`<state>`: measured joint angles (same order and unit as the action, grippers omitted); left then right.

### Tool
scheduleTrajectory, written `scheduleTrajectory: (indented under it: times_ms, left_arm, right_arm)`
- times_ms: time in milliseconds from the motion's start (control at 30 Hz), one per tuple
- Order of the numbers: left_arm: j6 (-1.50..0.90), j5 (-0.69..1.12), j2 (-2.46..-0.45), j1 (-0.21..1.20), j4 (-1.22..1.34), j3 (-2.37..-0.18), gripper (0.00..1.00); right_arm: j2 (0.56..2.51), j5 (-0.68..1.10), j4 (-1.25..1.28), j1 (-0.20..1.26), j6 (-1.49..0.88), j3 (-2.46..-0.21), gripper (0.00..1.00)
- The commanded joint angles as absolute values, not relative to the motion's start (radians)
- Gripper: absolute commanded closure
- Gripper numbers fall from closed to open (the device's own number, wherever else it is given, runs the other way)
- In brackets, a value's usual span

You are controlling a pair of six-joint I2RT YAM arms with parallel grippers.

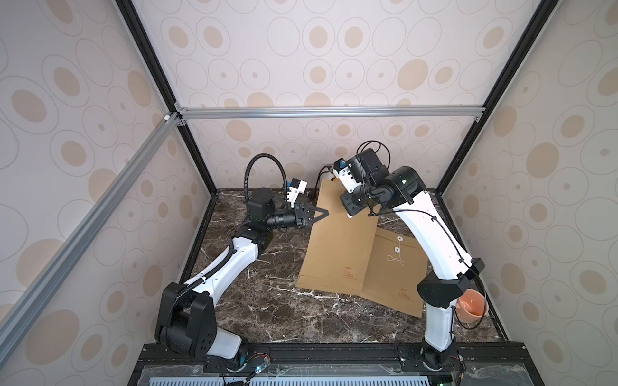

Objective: Close the mouth of the file bag
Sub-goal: Close the file bag.

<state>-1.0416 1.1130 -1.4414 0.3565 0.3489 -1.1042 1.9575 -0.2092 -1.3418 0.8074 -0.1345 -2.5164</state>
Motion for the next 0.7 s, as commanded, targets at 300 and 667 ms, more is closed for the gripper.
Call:
scheduleTrajectory:
  times_ms: [300,667]
  left_arm:
    - [-1.025,1.131,-1.416,0.365,0.371,-1.140,1.00]
    - [-1.037,1.132,-1.418,0.365,0.388,-1.135,1.00]
  right_arm:
    - [1.909,-0.236,-1.365,0.910,-0.189,-2.442,1.00]
    - [1.662,-0.217,-1.179,0.918,-0.266,-2.032,1.00]
